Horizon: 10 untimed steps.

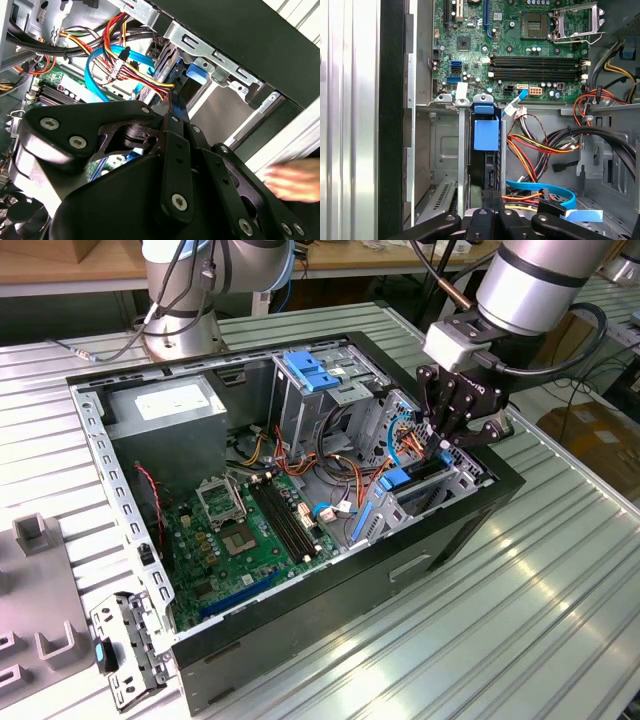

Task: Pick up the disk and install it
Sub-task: 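Insert the second disk wire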

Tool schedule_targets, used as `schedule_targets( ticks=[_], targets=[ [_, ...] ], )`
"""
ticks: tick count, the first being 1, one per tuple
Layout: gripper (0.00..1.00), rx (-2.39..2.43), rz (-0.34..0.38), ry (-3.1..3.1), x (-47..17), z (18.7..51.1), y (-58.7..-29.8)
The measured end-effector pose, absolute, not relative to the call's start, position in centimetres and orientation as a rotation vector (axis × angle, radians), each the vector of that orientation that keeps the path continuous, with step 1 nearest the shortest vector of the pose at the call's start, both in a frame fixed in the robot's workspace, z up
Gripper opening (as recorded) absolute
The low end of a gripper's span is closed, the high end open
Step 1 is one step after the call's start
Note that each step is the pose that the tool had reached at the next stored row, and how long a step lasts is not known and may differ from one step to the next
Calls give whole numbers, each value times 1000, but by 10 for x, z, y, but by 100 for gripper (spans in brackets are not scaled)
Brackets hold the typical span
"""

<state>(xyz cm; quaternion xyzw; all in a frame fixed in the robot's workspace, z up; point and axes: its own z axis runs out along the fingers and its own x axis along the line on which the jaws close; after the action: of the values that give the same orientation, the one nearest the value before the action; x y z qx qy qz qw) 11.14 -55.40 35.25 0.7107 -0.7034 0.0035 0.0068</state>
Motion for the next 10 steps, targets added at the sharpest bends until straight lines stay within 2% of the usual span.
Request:
schedule_targets(
  ticks=[4, 10],
  targets=[
    [11, 2223, 11, -2200, 107, 353, -554],
    [11, 2223, 5, -2201, 107, 376, -554]
  ],
)
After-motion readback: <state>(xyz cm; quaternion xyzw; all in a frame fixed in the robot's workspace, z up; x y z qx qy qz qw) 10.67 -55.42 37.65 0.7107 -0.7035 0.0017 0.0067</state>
